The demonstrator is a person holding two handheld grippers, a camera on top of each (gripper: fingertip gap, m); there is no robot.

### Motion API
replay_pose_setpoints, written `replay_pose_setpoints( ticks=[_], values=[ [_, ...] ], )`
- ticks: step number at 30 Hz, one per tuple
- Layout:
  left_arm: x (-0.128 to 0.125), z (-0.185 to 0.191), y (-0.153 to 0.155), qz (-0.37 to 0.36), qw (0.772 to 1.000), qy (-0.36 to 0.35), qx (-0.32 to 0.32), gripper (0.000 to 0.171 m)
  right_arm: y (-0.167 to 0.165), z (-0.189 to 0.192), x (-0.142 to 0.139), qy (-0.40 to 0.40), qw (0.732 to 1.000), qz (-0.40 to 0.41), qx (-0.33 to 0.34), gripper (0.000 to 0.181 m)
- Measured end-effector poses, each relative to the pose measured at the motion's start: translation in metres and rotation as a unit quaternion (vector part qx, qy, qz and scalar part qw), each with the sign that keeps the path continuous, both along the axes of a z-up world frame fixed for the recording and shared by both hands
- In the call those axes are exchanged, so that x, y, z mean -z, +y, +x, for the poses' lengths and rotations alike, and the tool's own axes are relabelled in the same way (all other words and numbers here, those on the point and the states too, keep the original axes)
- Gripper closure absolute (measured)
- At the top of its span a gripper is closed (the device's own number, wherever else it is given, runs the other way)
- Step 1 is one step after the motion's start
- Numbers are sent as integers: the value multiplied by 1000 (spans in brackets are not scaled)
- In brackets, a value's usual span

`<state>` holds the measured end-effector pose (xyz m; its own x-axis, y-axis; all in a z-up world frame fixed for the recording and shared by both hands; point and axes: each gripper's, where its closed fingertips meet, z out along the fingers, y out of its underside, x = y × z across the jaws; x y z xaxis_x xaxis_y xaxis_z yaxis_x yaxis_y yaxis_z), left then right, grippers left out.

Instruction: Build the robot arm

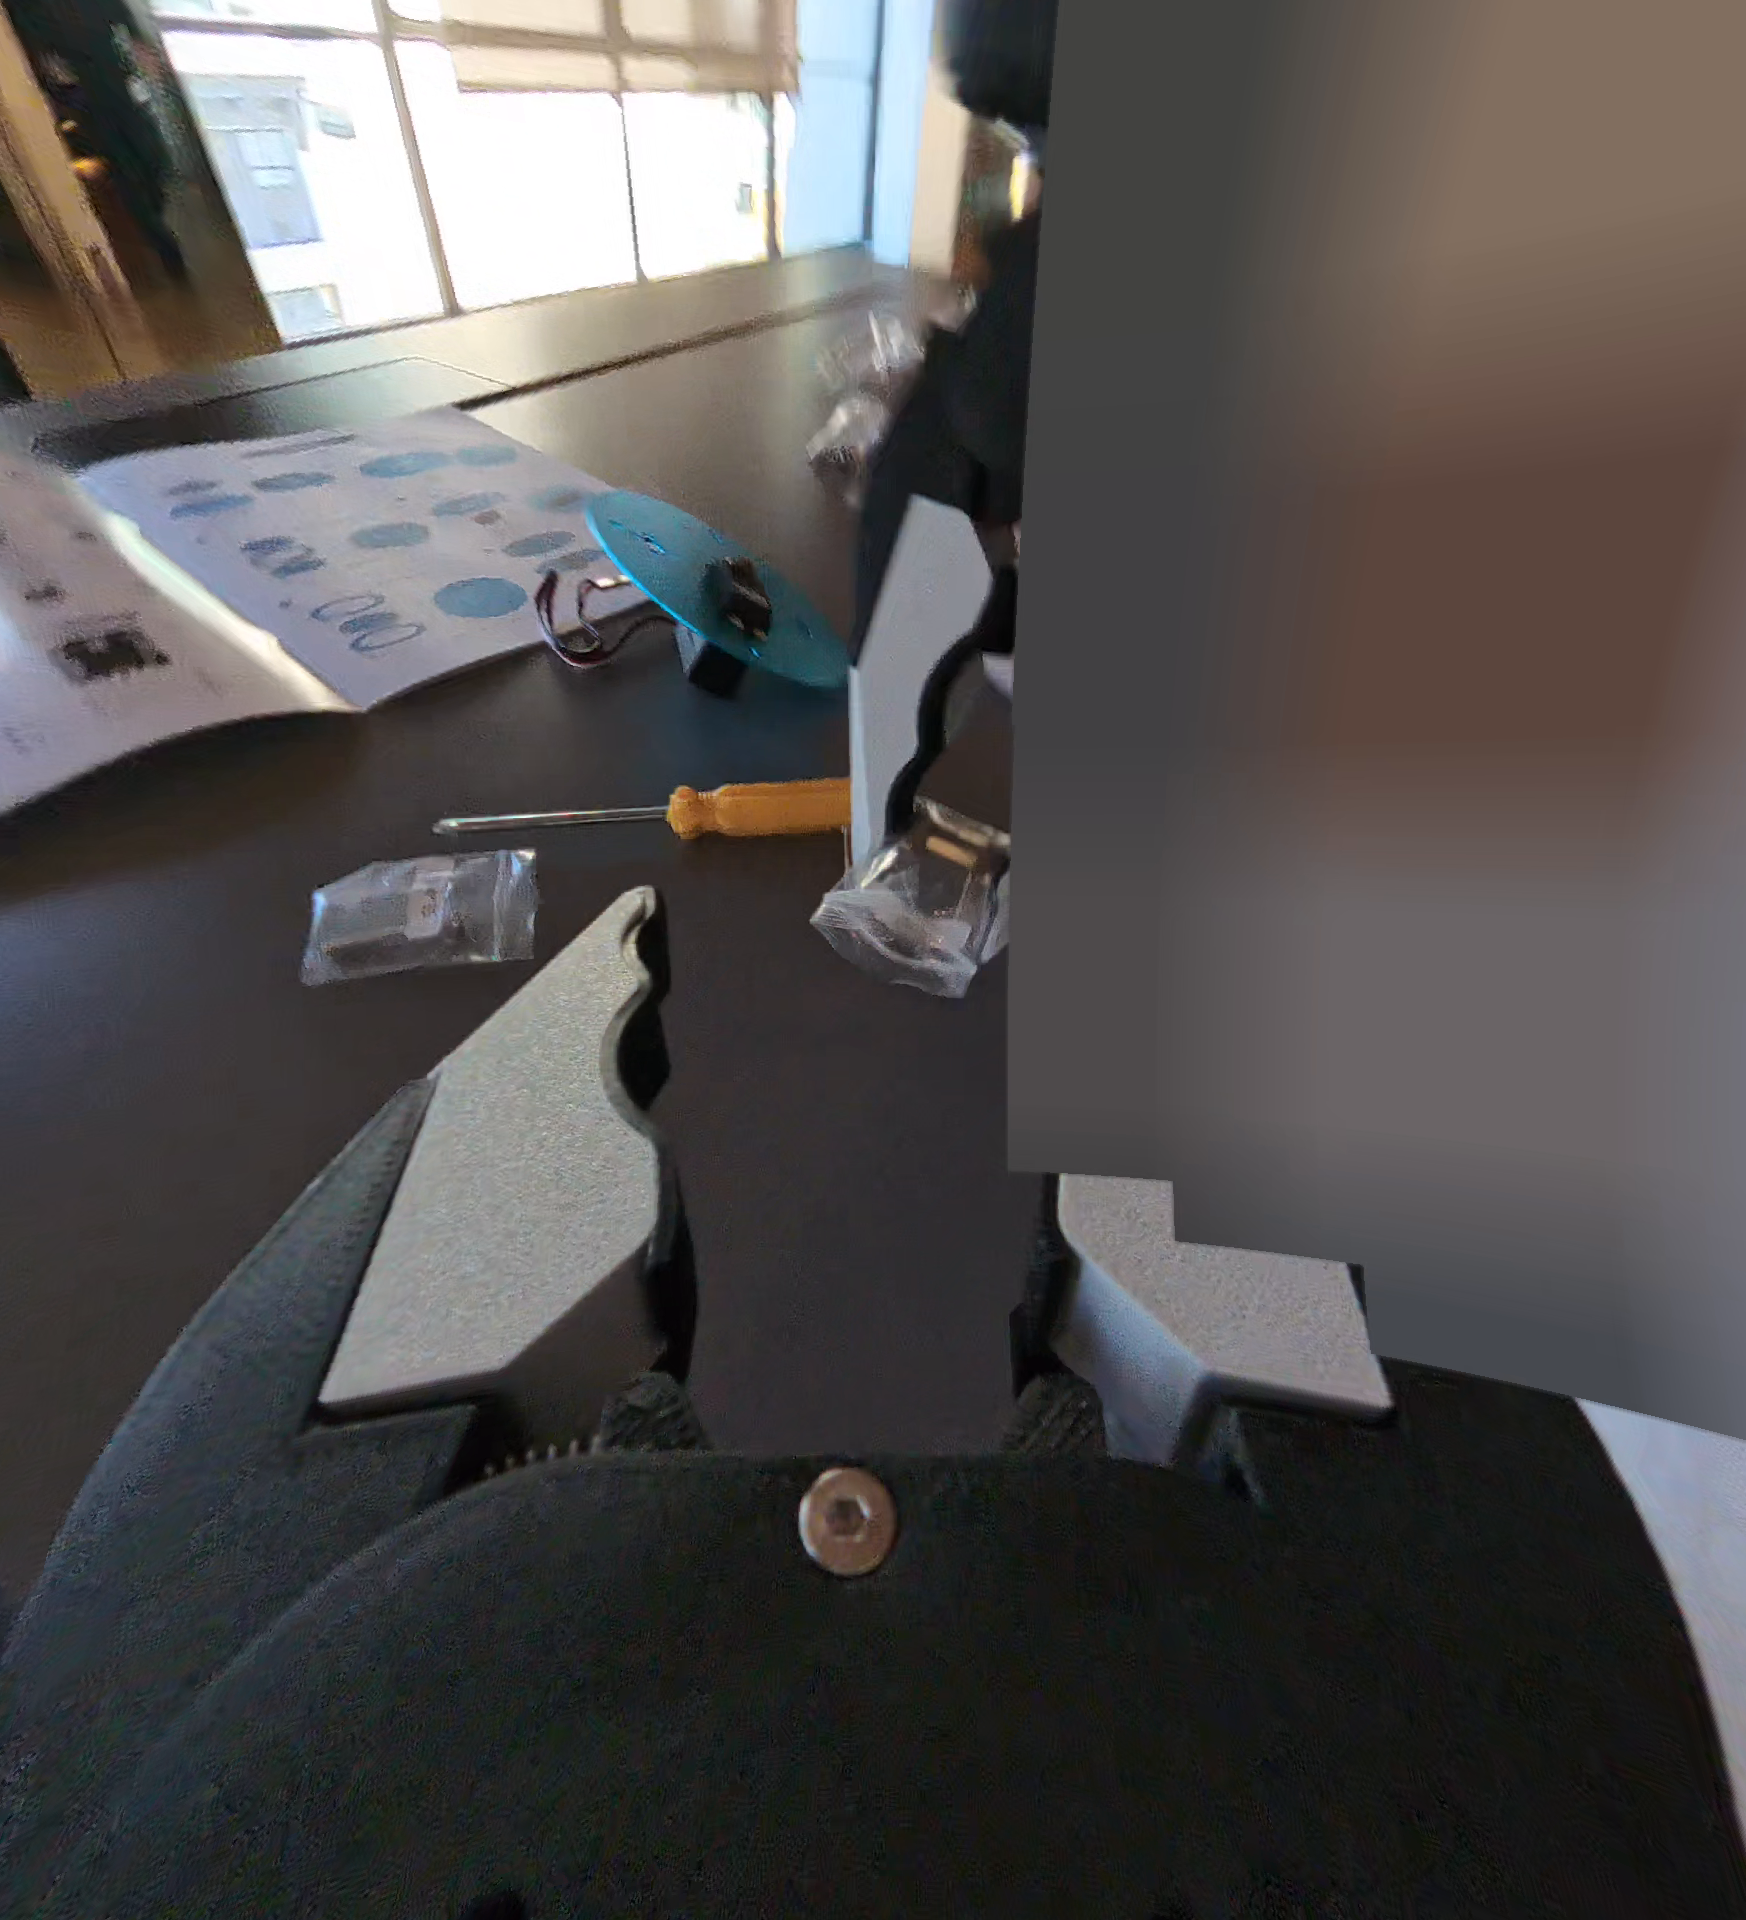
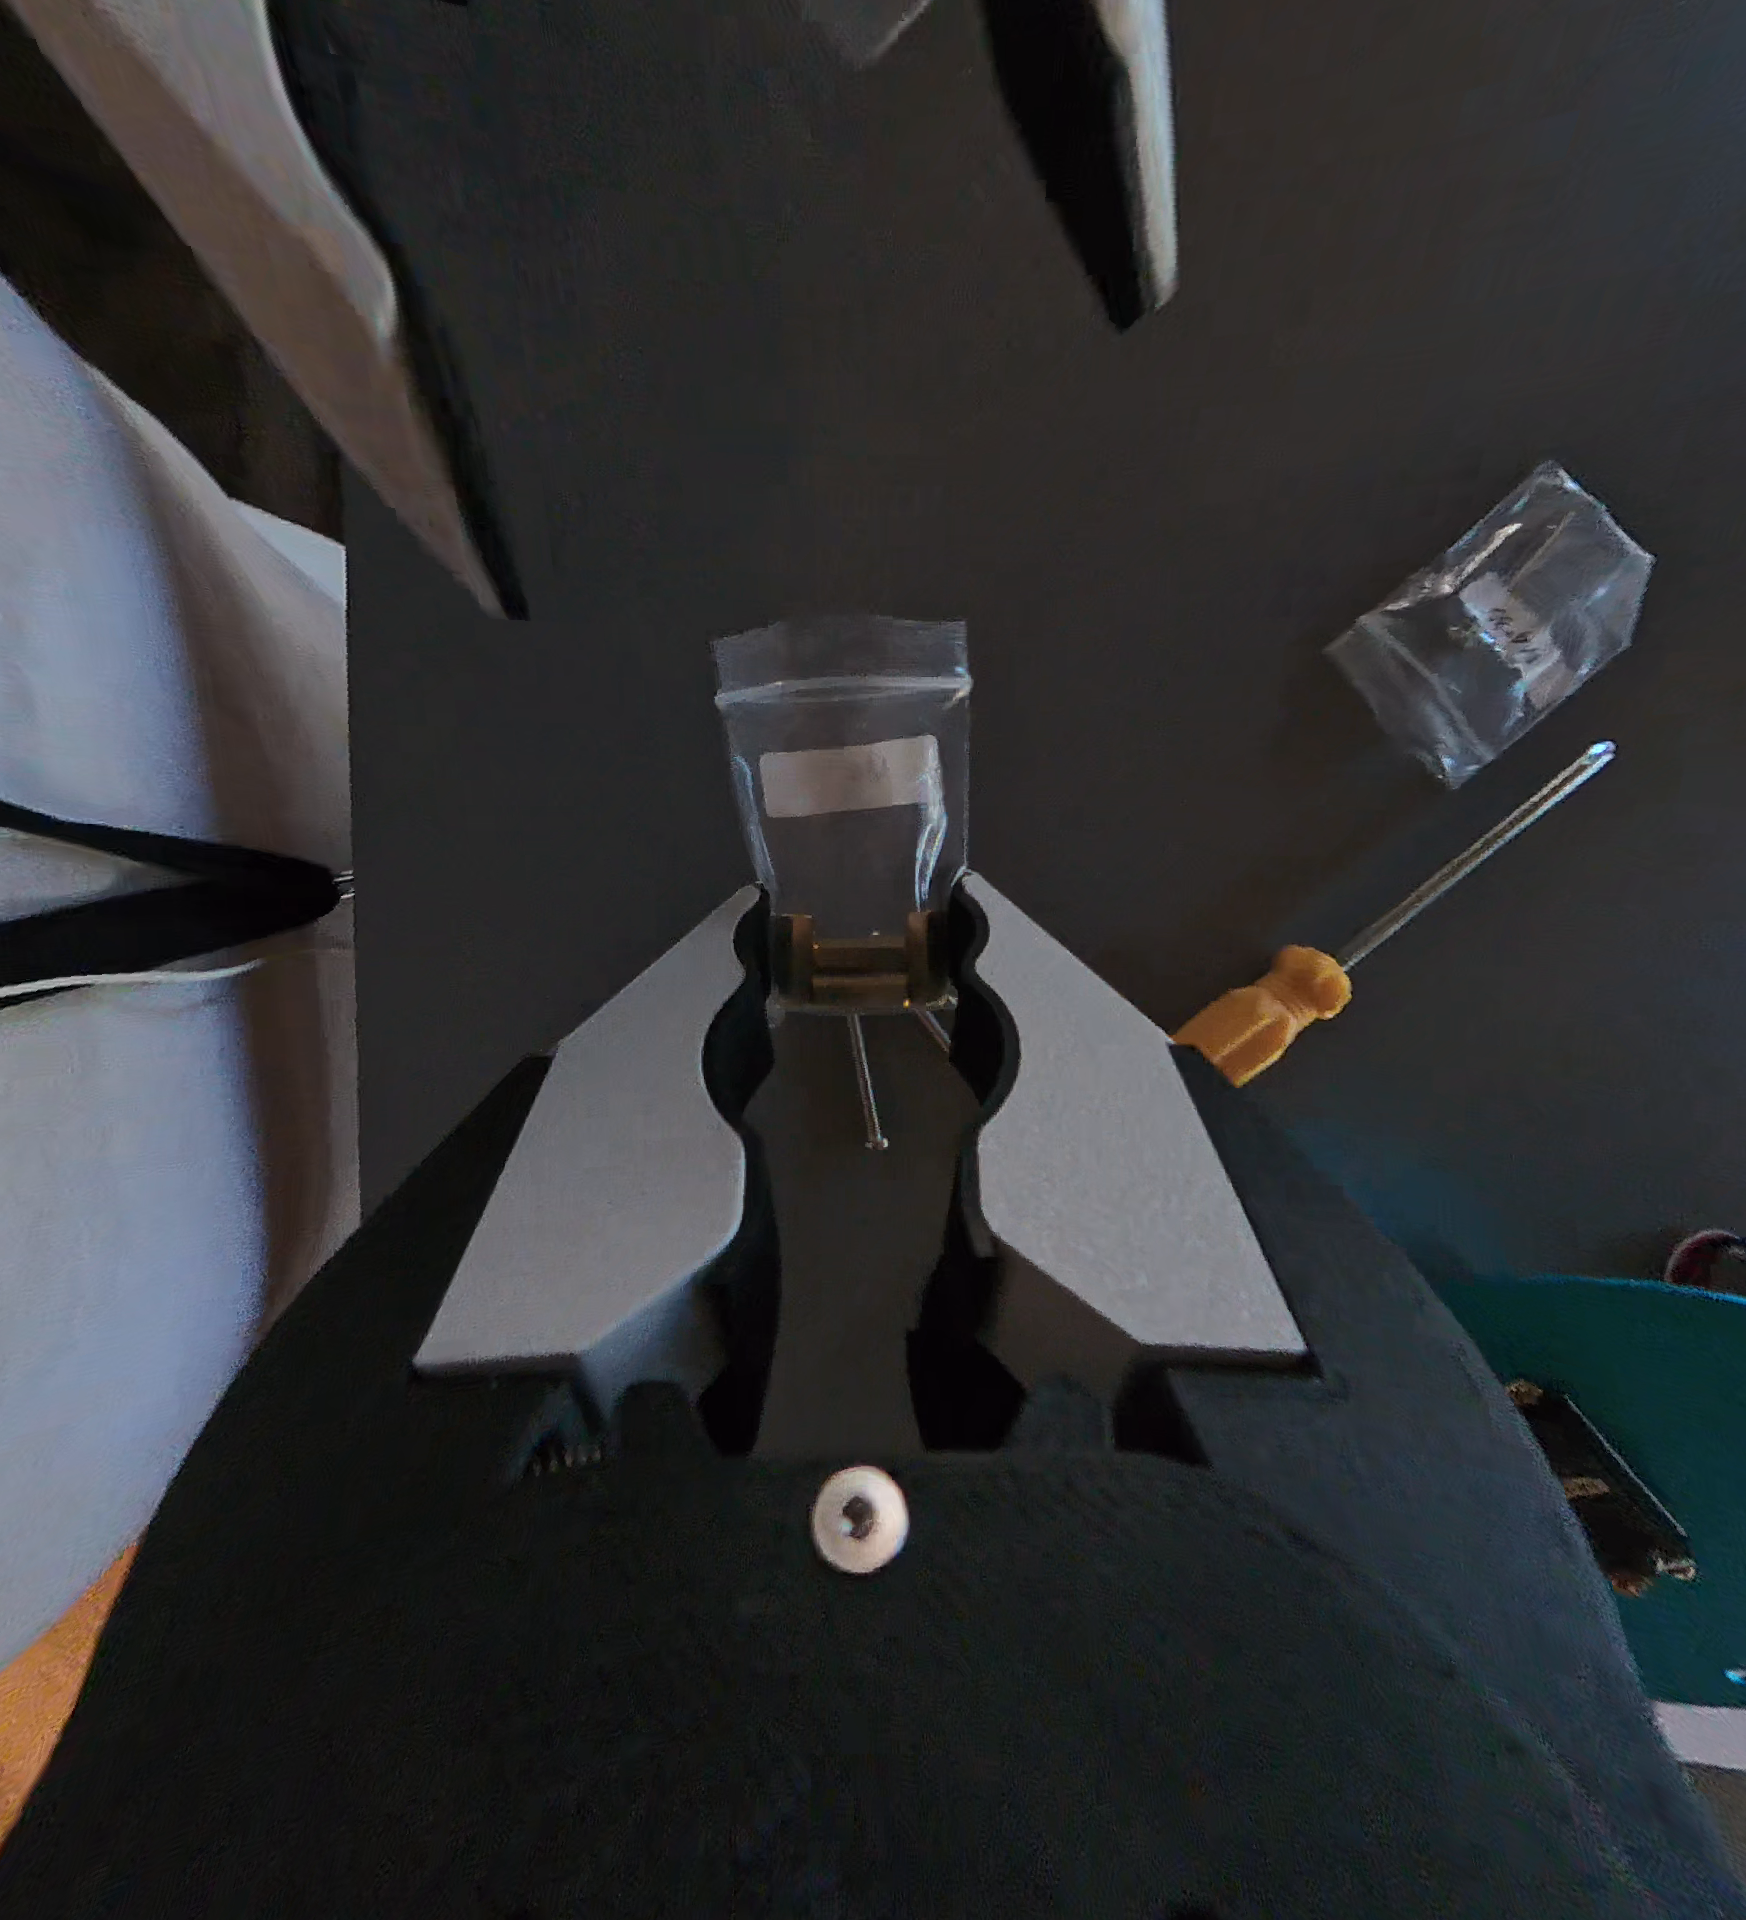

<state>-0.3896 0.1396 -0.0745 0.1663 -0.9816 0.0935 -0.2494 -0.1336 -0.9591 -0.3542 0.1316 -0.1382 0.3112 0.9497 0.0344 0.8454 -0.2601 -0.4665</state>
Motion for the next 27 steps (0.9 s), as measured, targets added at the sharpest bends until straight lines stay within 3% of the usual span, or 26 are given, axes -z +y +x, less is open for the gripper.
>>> replay_pose_setpoints(
  ticks=[2,5,8,11,16,27],
  values=[
    [9,5,-7,53,996,50,44,115,-2,-4,-2,-11,1000,-10,-17,150],
    [29,11,-5,64,990,92,87,118,0,-9,-4,-18,999,-13,-31,150],
    [35,14,-8,65,987,89,120,137,1,-6,1,-36,999,-16,-36,151],
    [44,15,-6,64,985,103,125,148,1,-6,5,-25,999,-33,-29,151],
    [56,16,1,62,981,145,114,147,6,-7,4,18,999,-48,-10,151],
    [80,21,8,50,967,218,123,145,16,1,15,-45,998,-39,-26,149]
  ],
)
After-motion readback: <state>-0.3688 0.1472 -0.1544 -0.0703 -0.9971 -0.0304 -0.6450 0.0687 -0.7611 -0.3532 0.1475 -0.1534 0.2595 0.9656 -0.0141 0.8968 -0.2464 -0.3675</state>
